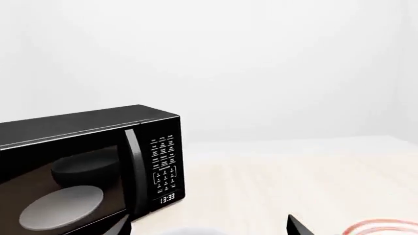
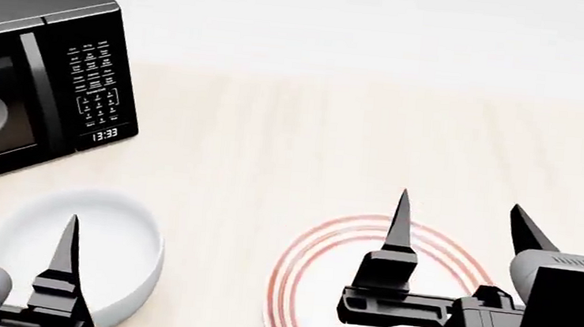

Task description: Put the white bowl to the right of the plate.

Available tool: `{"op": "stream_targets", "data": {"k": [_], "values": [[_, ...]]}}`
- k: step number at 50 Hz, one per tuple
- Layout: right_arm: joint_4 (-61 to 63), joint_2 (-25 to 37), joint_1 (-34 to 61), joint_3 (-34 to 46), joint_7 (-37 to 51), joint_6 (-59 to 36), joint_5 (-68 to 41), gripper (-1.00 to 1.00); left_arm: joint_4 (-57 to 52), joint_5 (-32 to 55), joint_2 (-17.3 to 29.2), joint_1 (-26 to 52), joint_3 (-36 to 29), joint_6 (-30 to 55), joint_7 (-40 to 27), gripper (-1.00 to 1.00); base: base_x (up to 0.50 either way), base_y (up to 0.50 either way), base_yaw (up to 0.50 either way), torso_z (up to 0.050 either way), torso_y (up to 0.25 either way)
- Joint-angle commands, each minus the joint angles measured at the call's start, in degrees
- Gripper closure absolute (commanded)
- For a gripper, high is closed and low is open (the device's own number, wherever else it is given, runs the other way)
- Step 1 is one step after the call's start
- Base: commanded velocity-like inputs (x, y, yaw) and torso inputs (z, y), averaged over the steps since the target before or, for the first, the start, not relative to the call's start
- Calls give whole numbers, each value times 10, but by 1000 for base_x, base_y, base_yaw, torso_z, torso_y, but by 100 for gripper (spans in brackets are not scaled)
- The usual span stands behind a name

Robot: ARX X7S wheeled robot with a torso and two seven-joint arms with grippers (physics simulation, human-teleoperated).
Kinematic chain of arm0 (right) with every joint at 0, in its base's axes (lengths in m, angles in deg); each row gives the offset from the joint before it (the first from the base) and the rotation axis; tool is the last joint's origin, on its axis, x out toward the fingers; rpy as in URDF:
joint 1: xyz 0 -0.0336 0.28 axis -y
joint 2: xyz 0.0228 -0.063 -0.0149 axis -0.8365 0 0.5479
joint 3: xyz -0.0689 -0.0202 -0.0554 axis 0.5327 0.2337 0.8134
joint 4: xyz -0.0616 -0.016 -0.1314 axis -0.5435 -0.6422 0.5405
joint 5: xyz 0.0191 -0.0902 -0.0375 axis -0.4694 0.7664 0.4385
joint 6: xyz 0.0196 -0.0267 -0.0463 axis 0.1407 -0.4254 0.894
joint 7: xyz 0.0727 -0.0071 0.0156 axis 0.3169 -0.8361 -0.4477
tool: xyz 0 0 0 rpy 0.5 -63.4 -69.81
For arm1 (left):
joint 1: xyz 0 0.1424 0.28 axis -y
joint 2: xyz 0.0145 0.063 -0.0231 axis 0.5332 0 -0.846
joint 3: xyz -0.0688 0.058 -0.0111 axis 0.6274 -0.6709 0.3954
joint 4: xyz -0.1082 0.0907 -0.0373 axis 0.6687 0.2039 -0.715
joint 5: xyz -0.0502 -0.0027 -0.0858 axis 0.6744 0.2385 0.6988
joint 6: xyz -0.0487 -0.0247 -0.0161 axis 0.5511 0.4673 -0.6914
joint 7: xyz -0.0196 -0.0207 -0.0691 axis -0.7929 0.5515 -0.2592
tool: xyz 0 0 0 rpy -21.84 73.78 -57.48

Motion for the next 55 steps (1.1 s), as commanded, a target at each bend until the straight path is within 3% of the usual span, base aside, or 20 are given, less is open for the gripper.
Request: {"op": "stream_targets", "data": {"k": [1, 13, 18, 26, 33, 36, 40, 42, 45, 47, 48, 50, 55], "values": [[4, 6, 2, 7, 6, 6, -2, -100, -3, 9, 4, -1, 0, 0, -5, -100, 500, 0, 0, 0, 0], [-16, 8, 16, 11, 21, -8, -3, -100, 6, 19, 9, -2, 7, -7, -8, -100, 494, 0, 0, 0, 0], [-28, 28, 33, 63, 72, -52, 39, -100, 9, 22, 13, -3, 14, -7, -10, -100, 11, 0, 0, 0, 2], [26, 38, 71, 78, 94, -135, 25, -100, 4, -7, 25, -19, 24, -2, -45, -100, 0, 0, 0, 0, 0], [17, 11, 145, 33, 73, -265, -30, -100, -15, 7, 34, -59, 75, -7, -53, -100, 0, 0, 0, 0, 0], [12, 9, 165, 31, 57, -273, -48, -100, -15, 3, 36, -64, 93, -3, -65, -100, 0, 0, 0, 0, 0], [-24, 14, 192, -17, 157, -293, -213, -100, -4, -14, 38, -82, 110, -26, -84, -100, 0, 0, 0, 0, 0], [-10, 41, 178, 38, 162, -200, -164, -100, -5, -3, 35, -94, 130, -34, -83, -100, 0, 0, 0, 0, 0], [-10, 22, 197, 26, 184, -247, -176, -100, 9, 3, 34, -105, 145, -53, -81, -100, 0, 0, 0, 0, 0], [-26, -14, 216, -24, 220, -293, -220, -100, 14, 11, 33, -109, 157, -61, -80, -100, 0, 0, 0, 0, 0], [-19, 11, 217, 14, 202, -284, -229, -100, 22, 9, 33, -110, 159, -69, -81, -100, 0, 0, 0, 0, 0], [-40, -13, 224, -24, 259, -292, -286, -100, 38, 8, 33, -114, 161, -83, -79, -100, 0, 0, 0, 0, 0], [-54, -17, 241, -1, 314, -287, -317, -100, 36, 16, 33, -124, 183, -91, -83, -100, 0, 0, 0, 0, 0]]}}
